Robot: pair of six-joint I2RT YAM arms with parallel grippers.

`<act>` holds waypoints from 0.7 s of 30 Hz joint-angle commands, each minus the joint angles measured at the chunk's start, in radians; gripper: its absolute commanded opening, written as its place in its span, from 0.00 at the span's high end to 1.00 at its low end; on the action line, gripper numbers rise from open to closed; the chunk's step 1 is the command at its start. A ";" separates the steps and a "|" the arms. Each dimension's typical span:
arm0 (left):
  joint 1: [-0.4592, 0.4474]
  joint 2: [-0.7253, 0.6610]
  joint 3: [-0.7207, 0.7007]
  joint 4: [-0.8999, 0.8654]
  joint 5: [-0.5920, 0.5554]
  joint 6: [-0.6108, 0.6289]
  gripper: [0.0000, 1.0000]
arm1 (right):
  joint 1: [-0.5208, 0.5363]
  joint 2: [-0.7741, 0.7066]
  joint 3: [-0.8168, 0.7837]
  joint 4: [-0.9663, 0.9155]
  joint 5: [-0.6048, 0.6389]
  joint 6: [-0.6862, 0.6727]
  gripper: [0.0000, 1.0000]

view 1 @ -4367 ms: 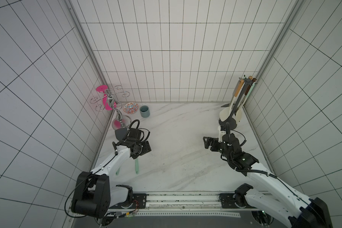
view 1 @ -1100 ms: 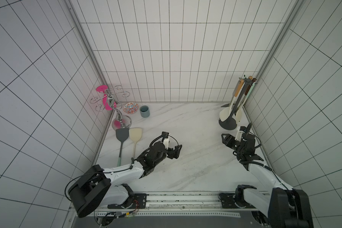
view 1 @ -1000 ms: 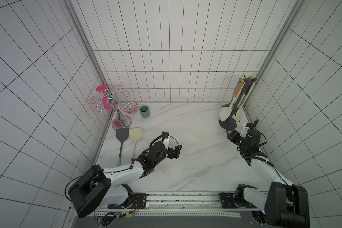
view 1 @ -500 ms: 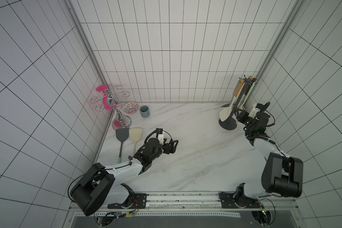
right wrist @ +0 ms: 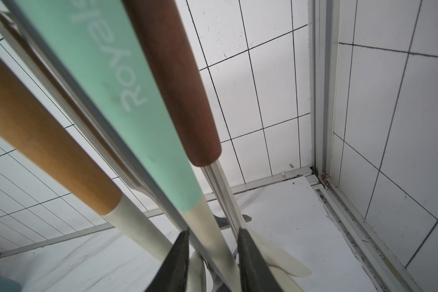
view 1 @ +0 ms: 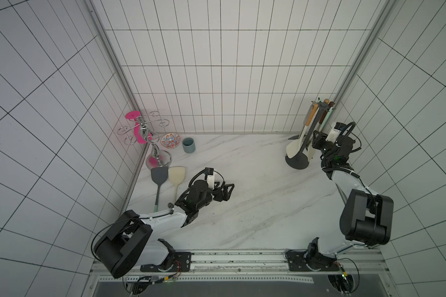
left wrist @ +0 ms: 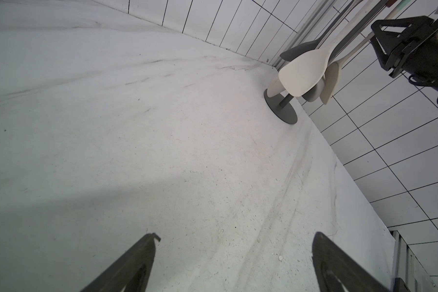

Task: Take the spatula off the kitchen utensil rack
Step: Take off the spatula from the rack.

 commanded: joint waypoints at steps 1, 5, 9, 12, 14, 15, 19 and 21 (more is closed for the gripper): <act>0.005 0.009 -0.005 0.023 0.010 -0.008 0.03 | -0.007 0.017 0.099 0.018 -0.008 -0.028 0.75; 0.005 0.008 -0.005 0.025 0.013 -0.007 0.03 | -0.004 0.009 0.096 0.012 -0.011 -0.034 0.84; 0.005 0.010 -0.005 0.027 0.015 -0.009 0.03 | 0.002 -0.009 0.088 -0.001 0.005 -0.056 0.90; 0.006 0.007 -0.007 0.026 0.016 -0.008 0.03 | 0.007 -0.031 0.076 -0.016 0.024 -0.074 0.94; 0.005 0.003 -0.008 0.027 0.015 -0.008 0.03 | 0.011 -0.053 0.060 -0.025 0.048 -0.088 0.97; 0.005 0.003 -0.009 0.026 0.016 -0.007 0.03 | 0.014 -0.064 0.053 -0.028 0.061 -0.095 0.98; 0.005 0.001 -0.008 0.027 0.016 -0.005 0.03 | 0.029 -0.111 0.030 -0.062 0.121 -0.133 1.00; 0.005 0.000 -0.010 0.026 0.016 -0.006 0.03 | 0.039 -0.133 0.021 -0.076 0.150 -0.153 1.00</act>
